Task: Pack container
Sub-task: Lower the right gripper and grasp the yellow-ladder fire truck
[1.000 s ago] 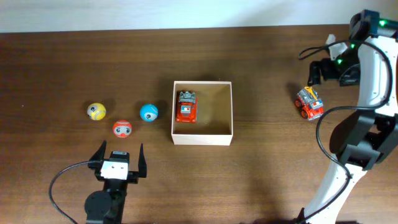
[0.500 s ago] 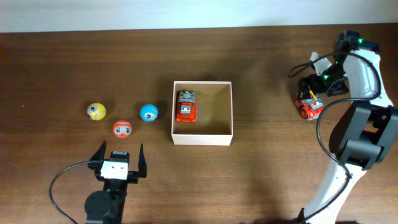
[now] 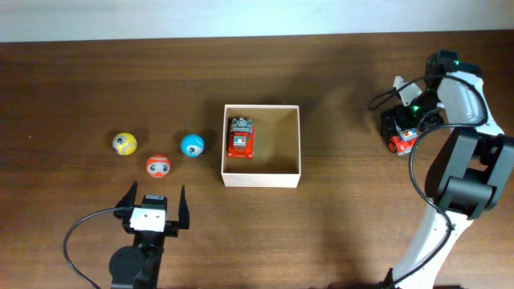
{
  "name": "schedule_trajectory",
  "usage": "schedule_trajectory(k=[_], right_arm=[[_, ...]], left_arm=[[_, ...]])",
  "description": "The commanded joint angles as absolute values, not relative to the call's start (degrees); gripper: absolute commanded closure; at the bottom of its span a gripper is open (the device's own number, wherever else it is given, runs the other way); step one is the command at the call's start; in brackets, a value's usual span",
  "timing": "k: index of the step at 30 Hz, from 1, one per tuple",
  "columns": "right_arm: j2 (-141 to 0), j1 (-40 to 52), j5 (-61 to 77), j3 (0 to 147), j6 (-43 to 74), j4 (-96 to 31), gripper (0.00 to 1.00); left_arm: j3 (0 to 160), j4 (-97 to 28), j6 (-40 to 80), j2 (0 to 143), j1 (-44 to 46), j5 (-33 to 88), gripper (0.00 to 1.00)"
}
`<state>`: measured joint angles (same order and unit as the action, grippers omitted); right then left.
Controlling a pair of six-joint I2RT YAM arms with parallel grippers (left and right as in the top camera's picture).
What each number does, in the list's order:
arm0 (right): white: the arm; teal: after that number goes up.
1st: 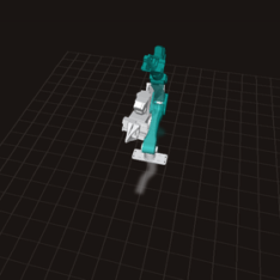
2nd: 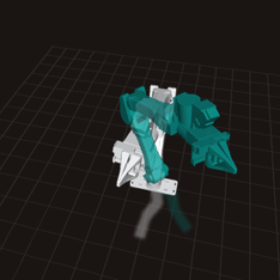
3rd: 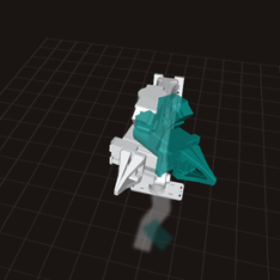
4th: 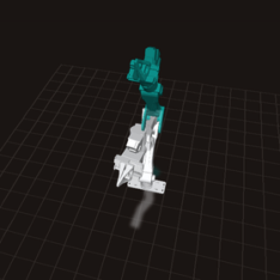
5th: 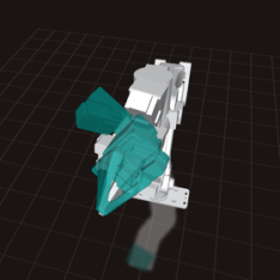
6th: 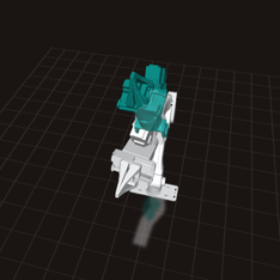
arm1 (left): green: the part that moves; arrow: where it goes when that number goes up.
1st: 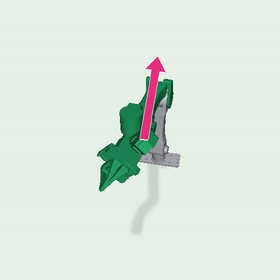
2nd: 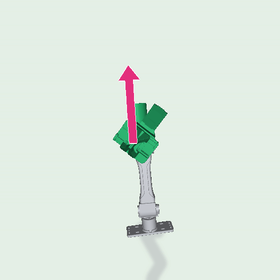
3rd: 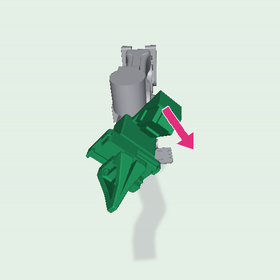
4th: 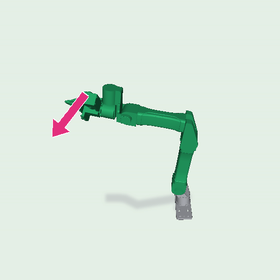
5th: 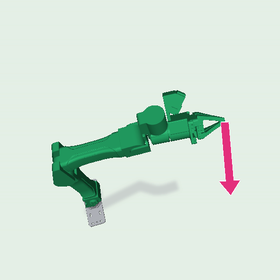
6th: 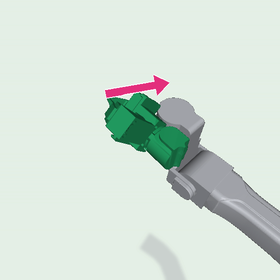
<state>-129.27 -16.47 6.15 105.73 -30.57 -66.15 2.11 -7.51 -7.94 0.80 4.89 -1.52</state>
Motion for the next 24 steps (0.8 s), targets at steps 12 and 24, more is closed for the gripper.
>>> schedule_trajectory(k=[12, 24], right_arm=[[-127.9, -16.9, 7.3, 104.9, -27.2, -65.1, 0.34], [-127.9, -16.9, 10.6, 104.9, -7.7, -63.0, 0.44]], left_arm=[[1.8, -7.4, -8.7, 0.3, 4.6, -0.9, 0.01], [1.8, -7.4, -8.7, 0.3, 4.6, -0.9, 0.01]])
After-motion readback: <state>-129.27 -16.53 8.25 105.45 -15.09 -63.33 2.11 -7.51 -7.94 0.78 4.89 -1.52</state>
